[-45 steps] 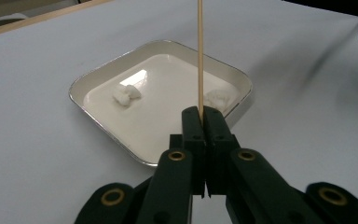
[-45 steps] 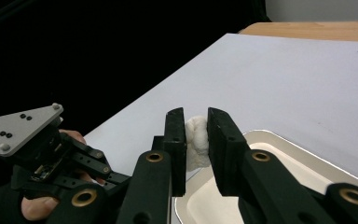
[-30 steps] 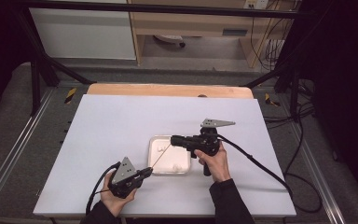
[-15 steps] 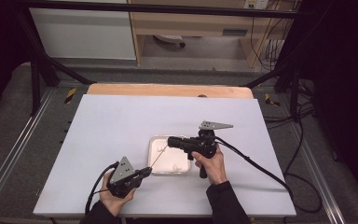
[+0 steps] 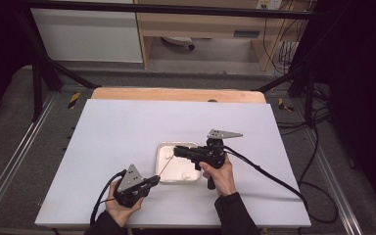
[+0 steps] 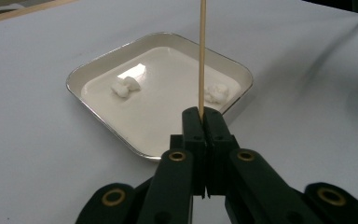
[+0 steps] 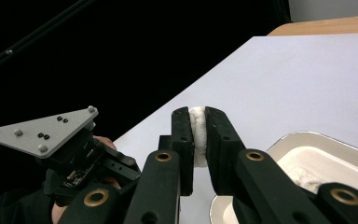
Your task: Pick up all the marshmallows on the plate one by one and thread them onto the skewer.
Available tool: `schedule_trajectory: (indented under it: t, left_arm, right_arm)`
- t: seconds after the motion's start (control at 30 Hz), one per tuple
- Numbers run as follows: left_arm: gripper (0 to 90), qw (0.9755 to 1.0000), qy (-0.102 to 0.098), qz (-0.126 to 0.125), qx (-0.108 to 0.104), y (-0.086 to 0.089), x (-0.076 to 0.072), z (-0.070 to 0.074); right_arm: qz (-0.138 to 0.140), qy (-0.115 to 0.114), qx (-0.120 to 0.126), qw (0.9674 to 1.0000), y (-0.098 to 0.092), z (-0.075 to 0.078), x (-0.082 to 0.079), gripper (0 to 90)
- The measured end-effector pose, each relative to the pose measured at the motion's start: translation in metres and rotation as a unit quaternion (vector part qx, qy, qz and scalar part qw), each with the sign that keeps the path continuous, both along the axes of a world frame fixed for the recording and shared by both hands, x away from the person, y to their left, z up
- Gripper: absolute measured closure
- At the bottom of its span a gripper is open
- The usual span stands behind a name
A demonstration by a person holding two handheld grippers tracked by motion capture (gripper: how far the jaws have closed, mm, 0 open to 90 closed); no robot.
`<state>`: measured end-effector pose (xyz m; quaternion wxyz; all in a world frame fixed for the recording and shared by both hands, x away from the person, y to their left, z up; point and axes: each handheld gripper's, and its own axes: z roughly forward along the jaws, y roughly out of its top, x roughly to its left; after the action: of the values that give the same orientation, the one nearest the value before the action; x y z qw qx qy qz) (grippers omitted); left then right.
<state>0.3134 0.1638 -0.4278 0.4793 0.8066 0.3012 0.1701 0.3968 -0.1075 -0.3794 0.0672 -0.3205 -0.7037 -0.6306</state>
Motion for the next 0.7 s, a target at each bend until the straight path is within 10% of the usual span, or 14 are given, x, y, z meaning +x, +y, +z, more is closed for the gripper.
schedule_trajectory:
  t: [0.7]
  left_arm:
    - [89.5, 0.9999, 0.011, 0.009, 0.005, -0.0015, 0.0021, -0.0006]
  right_arm:
    - [-0.005, -0.006, -0.009, 0.9999, 0.0039, -0.0048, -0.0036, 82.9]
